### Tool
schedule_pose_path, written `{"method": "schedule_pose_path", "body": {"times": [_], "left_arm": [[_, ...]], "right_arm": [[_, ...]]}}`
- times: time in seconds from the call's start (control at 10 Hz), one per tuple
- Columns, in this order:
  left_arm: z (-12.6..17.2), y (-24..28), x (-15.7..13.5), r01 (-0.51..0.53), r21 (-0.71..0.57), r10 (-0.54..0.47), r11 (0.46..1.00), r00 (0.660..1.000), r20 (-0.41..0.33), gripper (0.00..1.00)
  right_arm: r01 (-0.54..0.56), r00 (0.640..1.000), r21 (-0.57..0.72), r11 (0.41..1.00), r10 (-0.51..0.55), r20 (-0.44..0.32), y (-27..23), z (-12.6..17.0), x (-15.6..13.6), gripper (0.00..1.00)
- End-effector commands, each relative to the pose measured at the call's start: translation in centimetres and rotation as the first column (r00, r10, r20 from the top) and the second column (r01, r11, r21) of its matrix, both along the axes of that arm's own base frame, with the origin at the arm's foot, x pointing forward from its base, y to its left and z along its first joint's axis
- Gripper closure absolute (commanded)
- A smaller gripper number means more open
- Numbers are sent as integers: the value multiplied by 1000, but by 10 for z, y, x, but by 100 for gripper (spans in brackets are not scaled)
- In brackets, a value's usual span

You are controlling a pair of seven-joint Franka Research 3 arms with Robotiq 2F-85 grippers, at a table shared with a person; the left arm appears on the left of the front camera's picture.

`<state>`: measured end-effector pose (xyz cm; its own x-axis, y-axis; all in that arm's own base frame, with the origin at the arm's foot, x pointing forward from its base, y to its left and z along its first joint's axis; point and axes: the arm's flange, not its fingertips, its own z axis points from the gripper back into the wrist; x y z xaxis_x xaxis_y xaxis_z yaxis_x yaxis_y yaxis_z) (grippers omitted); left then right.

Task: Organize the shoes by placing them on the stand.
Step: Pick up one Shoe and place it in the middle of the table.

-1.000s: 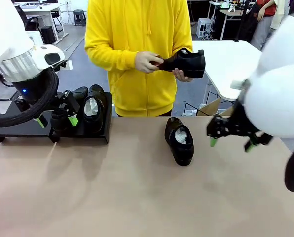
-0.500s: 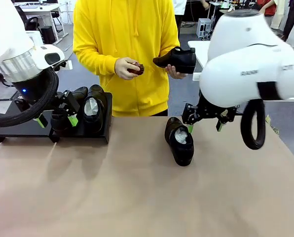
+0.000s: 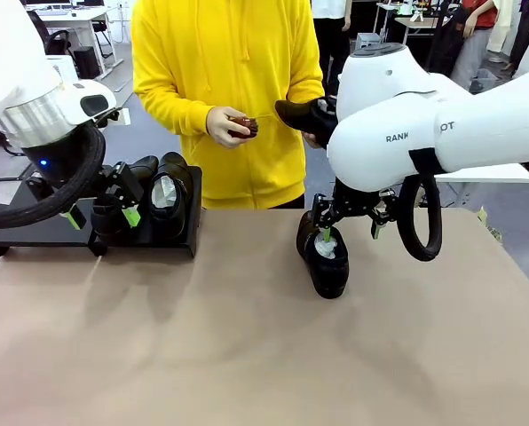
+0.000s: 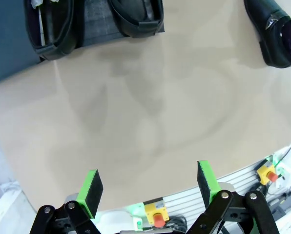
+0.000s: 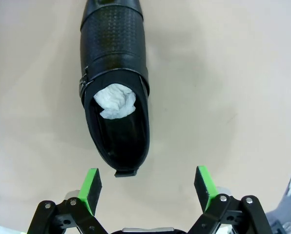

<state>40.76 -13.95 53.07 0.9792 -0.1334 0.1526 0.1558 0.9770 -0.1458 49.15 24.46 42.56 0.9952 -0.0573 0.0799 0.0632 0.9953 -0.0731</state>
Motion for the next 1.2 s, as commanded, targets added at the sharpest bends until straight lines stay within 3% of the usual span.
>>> {"method": "schedule_pose_path", "body": {"times": [0.0,0.2,0.4,0.5,1.1], "left_arm": [[0,0,1,-19,4,19,1000,1000,9,0],[0,0,1,-19,4,19,1000,1000,9,0],[0,0,1,-19,4,19,1000,1000,9,0],[0,0,1,-19,4,19,1000,1000,9,0],[0,0,1,-19,4,19,1000,1000,9,0]], "right_arm": [[85,996,-15,996,-84,14,-15,18,-57,0],[105,993,85,991,-100,-68,-51,31,-138,0],[79,992,170,982,-62,-106,-72,37,-192,0],[82,995,188,979,-69,-75,-78,37,-206,0],[89,996,231,969,-84,-35,-87,39,-207,0]]}}
